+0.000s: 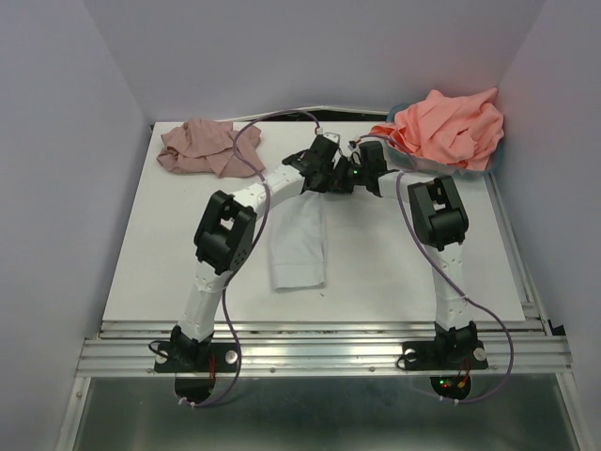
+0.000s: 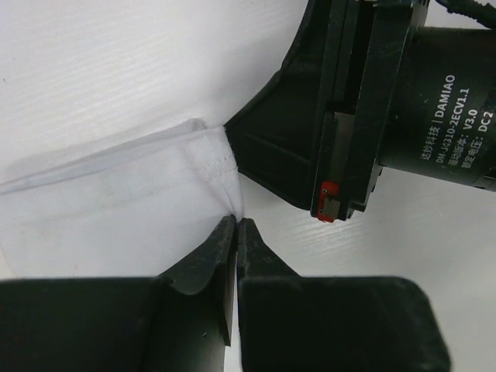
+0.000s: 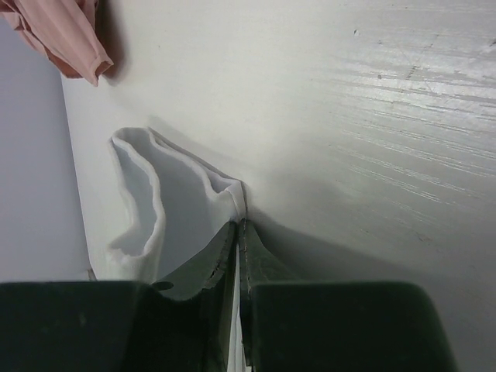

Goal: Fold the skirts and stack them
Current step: Fold the skirt

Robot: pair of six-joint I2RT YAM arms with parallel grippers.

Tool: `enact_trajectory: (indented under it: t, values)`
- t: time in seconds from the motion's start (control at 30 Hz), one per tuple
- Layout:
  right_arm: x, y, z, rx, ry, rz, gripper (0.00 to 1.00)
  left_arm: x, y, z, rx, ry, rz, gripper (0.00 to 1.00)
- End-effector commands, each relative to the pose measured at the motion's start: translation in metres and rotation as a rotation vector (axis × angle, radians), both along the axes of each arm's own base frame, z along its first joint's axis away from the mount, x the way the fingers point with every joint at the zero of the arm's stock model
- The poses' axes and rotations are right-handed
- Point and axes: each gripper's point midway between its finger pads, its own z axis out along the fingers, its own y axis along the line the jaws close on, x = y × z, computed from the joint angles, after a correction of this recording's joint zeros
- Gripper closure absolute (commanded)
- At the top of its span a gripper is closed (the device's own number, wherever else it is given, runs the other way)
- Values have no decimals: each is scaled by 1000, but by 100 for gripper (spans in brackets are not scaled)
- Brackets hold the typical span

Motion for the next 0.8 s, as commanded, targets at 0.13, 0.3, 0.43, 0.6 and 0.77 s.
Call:
enact_trajectory:
  t: [0.13, 0.3, 0.43, 0.6, 0.77]
  values:
    - [1, 4, -5, -3, -11, -4, 86, 22, 0, 4, -20, -28, 43, 71]
    - [4, 3, -3, -8, -21, -10, 78, 27, -6, 24, -88, -38, -10, 52]
    - [4, 1, 3, -25, -37, -16, 73, 13, -7, 74, -182, -80, -105, 45]
    - [12, -23, 33, -67, -106, -35, 62, -28, 13, 133, -152, -202, -306, 39]
    - [0, -41, 81, -159, -226, 26, 52, -122, 67, 107, 104, -251, -717, 39]
